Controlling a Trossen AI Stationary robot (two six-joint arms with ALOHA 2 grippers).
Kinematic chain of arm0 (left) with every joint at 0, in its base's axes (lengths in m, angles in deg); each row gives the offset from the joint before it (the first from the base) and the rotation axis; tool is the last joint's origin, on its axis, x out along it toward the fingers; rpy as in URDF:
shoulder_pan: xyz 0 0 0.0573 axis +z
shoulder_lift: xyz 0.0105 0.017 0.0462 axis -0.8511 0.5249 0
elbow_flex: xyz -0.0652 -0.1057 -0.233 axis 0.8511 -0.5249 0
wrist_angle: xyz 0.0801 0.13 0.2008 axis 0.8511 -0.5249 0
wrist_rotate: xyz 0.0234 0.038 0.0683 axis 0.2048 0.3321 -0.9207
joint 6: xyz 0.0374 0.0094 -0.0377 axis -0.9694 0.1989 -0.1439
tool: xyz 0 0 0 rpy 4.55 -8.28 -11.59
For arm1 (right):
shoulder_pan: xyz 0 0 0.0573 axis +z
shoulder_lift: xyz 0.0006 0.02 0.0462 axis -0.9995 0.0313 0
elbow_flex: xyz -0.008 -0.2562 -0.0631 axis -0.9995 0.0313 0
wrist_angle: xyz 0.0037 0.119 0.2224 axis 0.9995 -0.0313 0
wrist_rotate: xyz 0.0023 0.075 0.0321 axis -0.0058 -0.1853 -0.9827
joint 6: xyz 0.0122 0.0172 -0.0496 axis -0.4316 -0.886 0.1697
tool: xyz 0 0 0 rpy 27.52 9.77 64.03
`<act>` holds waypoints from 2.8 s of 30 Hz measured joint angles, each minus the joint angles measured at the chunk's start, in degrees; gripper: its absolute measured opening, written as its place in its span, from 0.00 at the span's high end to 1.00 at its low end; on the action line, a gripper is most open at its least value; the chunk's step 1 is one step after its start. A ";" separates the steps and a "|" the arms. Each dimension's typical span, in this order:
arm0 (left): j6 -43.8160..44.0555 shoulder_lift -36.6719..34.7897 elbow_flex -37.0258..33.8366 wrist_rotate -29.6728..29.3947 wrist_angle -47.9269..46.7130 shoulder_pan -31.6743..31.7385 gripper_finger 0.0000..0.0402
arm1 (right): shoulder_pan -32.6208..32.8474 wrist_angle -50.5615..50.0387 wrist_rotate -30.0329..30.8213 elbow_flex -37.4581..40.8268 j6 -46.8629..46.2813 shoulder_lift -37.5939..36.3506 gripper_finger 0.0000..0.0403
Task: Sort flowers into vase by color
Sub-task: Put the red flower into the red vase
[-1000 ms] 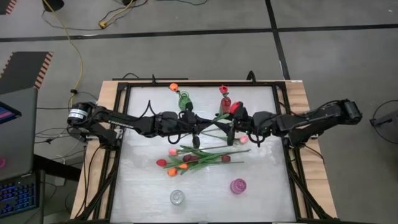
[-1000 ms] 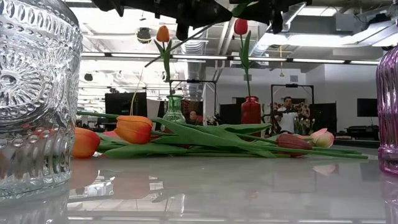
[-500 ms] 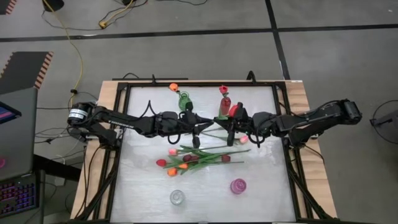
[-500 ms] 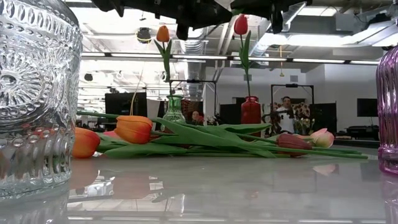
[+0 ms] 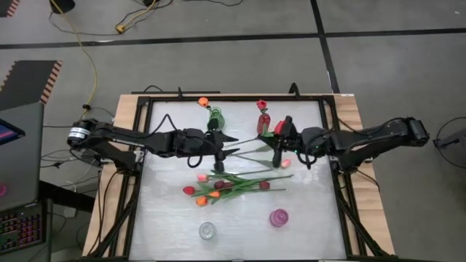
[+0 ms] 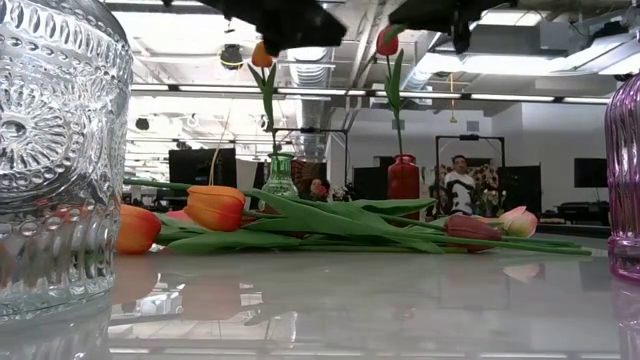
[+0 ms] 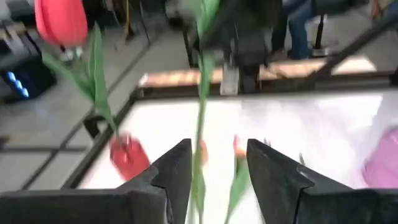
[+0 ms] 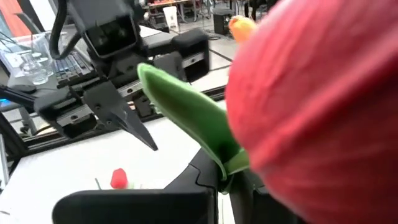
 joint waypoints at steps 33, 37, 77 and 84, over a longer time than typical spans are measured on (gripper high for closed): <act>7.46 0.48 -12.92 4.13 9.77 -0.02 0.72 | -9.99 -42.09 0.44 -16.93 -0.01 -17.71 0.90; 7.46 0.48 -12.92 4.13 9.77 -0.02 0.72 | -13.13 -42.07 0.39 -17.66 1.99 -15.09 0.90; 7.87 0.48 -12.92 4.15 9.56 -0.02 0.72 | -21.01 -39.10 -4.36 -17.86 3.48 -9.04 0.90; 7.88 0.48 -12.92 4.15 9.56 -0.02 0.72 | -21.01 -39.12 -4.39 -17.86 3.56 -9.49 0.90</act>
